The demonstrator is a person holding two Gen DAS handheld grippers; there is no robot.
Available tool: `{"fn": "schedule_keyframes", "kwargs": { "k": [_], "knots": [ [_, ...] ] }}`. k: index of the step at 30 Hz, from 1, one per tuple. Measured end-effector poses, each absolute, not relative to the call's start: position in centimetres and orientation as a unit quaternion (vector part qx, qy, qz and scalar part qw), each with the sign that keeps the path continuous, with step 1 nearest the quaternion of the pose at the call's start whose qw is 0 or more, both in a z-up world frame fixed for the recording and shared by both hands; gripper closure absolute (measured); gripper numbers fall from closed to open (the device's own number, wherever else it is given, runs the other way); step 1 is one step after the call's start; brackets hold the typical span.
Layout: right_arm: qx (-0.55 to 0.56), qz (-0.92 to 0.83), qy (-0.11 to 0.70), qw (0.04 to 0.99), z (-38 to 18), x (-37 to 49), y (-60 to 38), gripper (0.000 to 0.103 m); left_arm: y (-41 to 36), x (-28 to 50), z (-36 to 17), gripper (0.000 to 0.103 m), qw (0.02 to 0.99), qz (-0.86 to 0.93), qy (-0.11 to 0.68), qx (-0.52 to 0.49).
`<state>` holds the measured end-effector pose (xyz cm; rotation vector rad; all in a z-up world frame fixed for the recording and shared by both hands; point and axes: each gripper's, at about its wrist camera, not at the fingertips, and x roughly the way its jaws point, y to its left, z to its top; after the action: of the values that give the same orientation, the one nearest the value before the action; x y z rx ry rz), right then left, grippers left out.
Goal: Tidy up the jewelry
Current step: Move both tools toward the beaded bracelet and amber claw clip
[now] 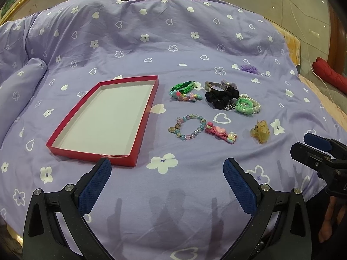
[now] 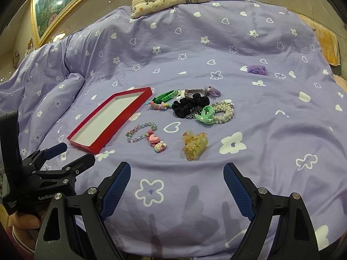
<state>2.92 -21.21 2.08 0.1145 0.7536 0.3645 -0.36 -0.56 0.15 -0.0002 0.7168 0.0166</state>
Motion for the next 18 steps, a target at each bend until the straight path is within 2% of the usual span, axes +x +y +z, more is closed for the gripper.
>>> {"fn": "schedule_keyframes", "kwargs": {
  "k": [18],
  "knots": [
    [0.058, 0.182, 0.366, 0.911, 2.09, 2.81, -20.77, 0.015, -0.53, 0.28, -0.14, 0.000, 0.933, -0.003, 0.360, -0.001]
  ]
}}
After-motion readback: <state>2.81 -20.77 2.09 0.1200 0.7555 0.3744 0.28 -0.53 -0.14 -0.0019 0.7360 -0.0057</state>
